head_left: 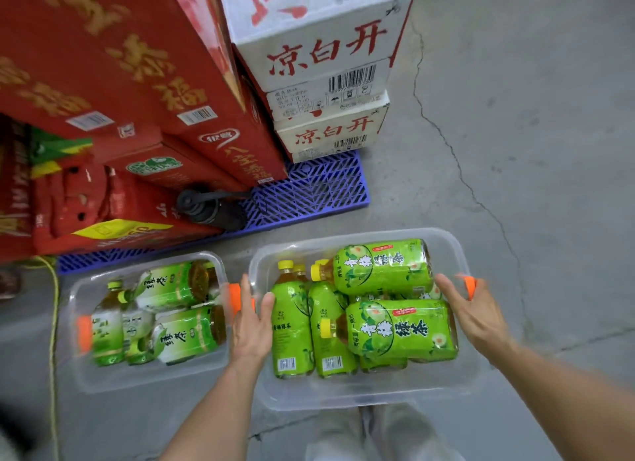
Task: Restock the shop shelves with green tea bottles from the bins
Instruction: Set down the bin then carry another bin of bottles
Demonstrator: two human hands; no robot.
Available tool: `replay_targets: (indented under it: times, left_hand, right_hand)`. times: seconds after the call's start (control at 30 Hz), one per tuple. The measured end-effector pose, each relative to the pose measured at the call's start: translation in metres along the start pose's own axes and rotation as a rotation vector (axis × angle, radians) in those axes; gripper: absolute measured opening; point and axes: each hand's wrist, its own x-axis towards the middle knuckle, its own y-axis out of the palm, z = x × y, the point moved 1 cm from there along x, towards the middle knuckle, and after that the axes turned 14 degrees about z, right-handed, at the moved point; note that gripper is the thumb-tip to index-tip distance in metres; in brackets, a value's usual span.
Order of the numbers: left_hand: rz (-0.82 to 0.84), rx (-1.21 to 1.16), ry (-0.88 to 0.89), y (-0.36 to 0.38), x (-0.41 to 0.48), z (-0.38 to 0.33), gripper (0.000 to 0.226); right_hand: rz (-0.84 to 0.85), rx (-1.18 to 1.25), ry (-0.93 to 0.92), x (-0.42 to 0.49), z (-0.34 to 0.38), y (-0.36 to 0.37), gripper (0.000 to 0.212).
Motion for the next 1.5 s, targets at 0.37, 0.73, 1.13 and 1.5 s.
replay_targets:
  times: [0.37,0.73,1.13,1.5]
  left_hand:
    - [0.012,0.088,0.159,-0.059,-0.159,-0.091,0.061]
    - [0.104,0.438,0.47,-0.086,-0.247,-0.179,0.058]
    - [0.417,0.942,0.767,0.042,-0.36,-0.228,0.064]
    - [0.641,1.381,0.967,0.283,-0.528,-0.159,0.066]
  right_hand:
    - [-0.088,0.08,0.1,-0.177,0.012,-0.095,0.108]
    - [-0.224,0.439,0.189,-0.335,-0.055,-0.096,0.117]
    - [-0.386,0.889,0.403,-0.484,-0.211,-0.009,0.121]
    - [-0.532,1.358,0.552,-0.622,-0.426,0.082,0.12]
